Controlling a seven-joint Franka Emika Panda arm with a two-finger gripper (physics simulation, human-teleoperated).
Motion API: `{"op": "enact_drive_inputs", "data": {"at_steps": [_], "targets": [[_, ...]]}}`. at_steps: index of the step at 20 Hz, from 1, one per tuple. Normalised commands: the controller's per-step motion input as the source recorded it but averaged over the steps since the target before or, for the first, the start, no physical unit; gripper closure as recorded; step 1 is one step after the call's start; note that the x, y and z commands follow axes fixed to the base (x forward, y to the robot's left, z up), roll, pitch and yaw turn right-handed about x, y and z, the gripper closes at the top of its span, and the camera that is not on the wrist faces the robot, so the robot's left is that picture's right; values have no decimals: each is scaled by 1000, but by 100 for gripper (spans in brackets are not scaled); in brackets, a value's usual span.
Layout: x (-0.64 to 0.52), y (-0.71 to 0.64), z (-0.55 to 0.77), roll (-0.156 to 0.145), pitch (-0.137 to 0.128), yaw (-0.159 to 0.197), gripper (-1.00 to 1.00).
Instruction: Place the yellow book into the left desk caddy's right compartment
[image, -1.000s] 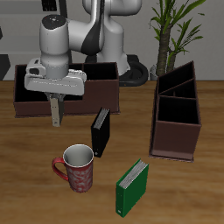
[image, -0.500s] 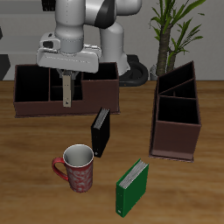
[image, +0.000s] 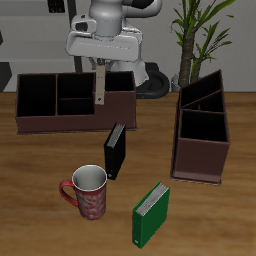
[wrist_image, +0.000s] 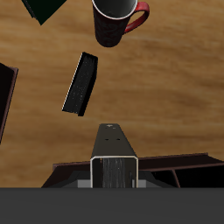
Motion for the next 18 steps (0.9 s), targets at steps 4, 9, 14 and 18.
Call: {"op": "enact_drive_inputs", "data": {"at_steps": [4, 9, 14, 18], "targets": [[-45, 643, 295, 57, -21, 21, 100], [-14, 389, 245, 31, -30, 33, 100], [147, 534, 317, -13, 4, -18, 100], [34, 490, 302, 3, -22, 6, 100]]}}
